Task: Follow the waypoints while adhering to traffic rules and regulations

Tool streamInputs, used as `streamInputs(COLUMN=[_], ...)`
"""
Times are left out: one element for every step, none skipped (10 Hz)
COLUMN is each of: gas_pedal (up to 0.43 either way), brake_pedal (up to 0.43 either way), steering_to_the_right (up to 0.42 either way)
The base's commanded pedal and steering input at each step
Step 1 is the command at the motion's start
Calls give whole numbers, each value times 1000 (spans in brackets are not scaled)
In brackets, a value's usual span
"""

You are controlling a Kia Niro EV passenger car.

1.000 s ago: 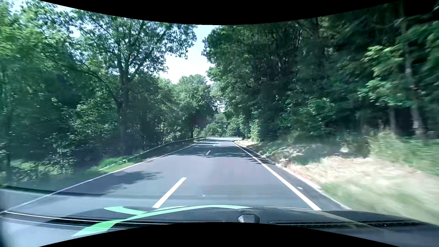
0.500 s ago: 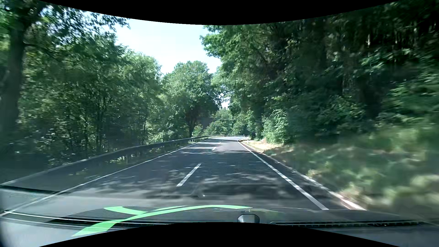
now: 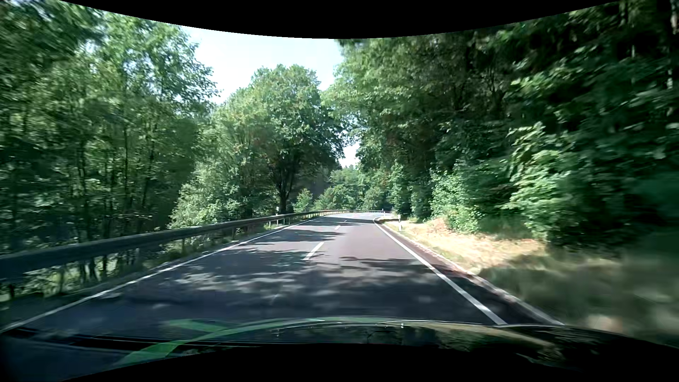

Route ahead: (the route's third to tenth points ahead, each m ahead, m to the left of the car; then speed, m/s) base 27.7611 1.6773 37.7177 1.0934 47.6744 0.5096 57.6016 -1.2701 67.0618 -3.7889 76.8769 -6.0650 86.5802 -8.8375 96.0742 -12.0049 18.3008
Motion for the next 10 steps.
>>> streamInputs(gas_pedal=[177, 157, 138, 138, 157, 177, 197, 197, 197, 189], brake_pedal=[0, 0, 0, 0, 0, 0, 0, 0, 0, 0], steering_to_the_right=[-4, -3, 0, 1, 2, 2, 2, 2, 2, 2])
